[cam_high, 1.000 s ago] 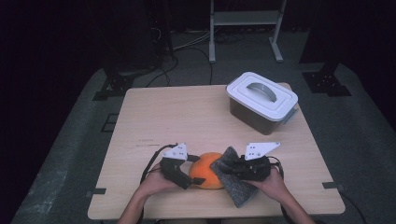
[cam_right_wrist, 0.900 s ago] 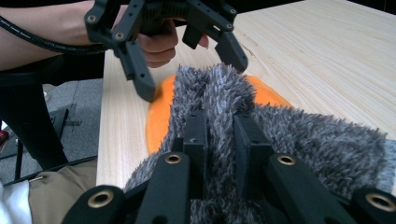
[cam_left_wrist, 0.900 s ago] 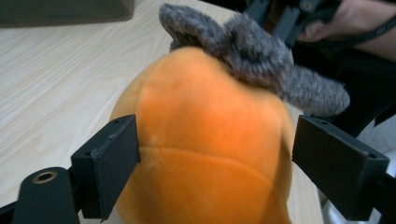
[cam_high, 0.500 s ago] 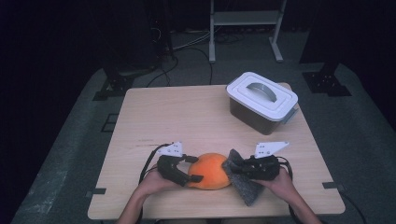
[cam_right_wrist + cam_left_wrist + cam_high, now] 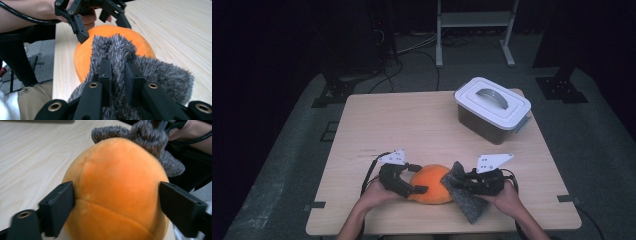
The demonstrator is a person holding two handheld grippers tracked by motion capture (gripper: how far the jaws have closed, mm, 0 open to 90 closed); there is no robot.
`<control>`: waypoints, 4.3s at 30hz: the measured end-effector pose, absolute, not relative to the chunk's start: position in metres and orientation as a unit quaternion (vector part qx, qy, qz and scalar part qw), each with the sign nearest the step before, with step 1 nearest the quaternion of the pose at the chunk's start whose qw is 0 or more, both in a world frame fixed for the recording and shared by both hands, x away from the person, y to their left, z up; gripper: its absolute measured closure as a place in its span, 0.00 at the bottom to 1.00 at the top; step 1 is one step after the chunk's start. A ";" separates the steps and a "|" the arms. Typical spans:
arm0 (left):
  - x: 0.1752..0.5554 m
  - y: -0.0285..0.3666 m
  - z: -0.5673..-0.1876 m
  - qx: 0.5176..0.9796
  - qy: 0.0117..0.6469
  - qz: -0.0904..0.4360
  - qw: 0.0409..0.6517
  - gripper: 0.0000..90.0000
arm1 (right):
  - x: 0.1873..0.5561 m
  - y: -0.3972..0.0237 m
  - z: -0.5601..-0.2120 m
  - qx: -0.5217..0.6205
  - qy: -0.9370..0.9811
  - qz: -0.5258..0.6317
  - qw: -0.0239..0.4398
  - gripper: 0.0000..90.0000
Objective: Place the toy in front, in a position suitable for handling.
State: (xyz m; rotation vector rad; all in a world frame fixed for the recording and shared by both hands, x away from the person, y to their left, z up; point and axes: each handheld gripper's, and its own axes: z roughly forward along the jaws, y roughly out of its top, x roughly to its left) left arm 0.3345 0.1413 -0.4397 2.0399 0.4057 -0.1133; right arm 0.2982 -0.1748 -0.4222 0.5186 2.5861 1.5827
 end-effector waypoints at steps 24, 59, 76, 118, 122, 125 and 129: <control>0.334 0.143 -0.443 0.836 0.170 -0.073 0.517 0.20 | 0.307 -0.190 -0.431 0.204 0.840 0.502 0.026 0.85; 0.317 0.095 -0.441 0.856 0.153 -0.039 0.491 0.18 | 0.302 -0.168 -0.396 0.150 0.858 0.490 0.025 0.86; 0.314 0.093 -0.439 0.867 0.141 -0.020 0.477 0.28 | 0.304 -0.152 -0.386 0.130 0.881 0.454 0.030 0.86; 0.303 0.080 -0.419 0.883 0.076 0.038 0.462 0.36 | 0.296 -0.148 -0.368 0.103 0.887 0.447 0.052 0.86; 0.306 0.088 -0.426 0.885 0.083 0.030 0.456 0.36 | 0.304 -0.143 -0.373 0.104 0.895 0.431 0.050 0.86; 0.309 0.092 -0.429 0.886 0.089 0.019 0.454 0.35 | 0.312 -0.157 -0.376 0.135 0.885 0.442 0.053 0.86; 0.314 0.092 -0.433 0.882 0.111 -0.006 0.457 0.19 | 0.314 -0.177 -0.387 0.167 0.873 0.456 0.046 0.86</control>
